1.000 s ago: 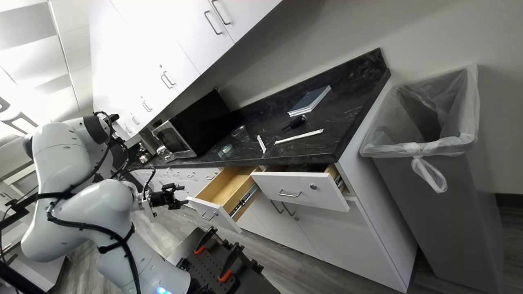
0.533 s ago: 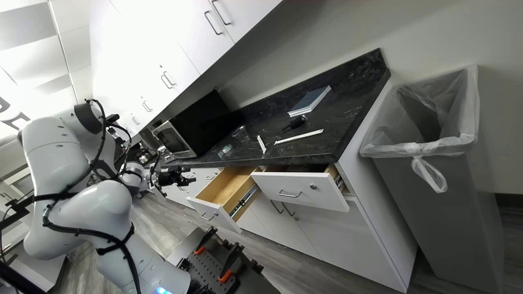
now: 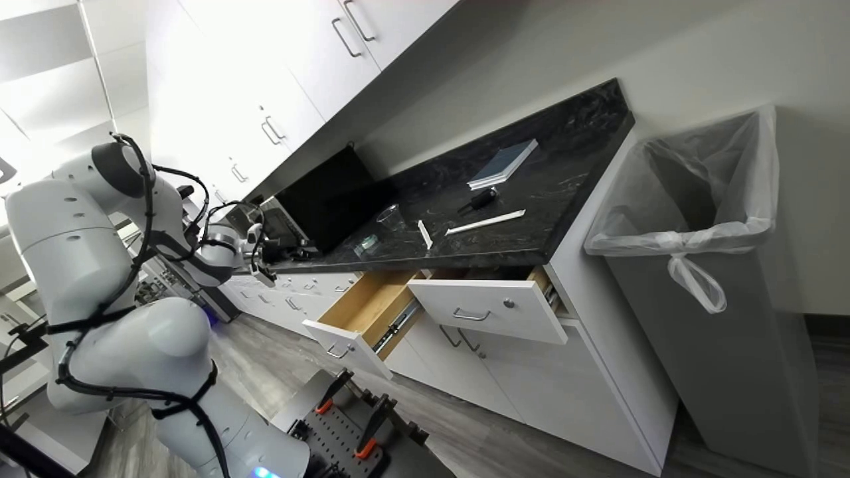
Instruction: Open the second drawer from the right, place the tape inside the open drawer then close the drawer
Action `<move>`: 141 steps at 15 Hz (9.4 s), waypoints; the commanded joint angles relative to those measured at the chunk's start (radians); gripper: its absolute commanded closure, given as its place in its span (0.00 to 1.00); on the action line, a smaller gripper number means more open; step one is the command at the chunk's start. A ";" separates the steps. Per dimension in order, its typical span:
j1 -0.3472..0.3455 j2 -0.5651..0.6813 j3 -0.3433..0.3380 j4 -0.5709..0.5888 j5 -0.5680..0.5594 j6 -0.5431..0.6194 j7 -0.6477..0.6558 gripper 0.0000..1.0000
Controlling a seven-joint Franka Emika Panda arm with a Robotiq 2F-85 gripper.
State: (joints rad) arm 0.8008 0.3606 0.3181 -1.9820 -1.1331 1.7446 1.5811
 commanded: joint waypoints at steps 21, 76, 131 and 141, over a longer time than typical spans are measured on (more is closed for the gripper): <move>-0.428 0.040 0.049 0.154 0.534 0.805 -0.121 0.00; -0.223 0.546 -0.185 0.793 0.972 0.535 -1.023 0.42; -0.438 0.208 -0.140 -0.270 0.989 1.187 -0.212 0.42; -0.325 0.274 -0.215 -0.131 1.118 0.946 -0.315 0.00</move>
State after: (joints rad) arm 0.4323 0.6288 0.1324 -2.1562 -0.0334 2.7749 1.2812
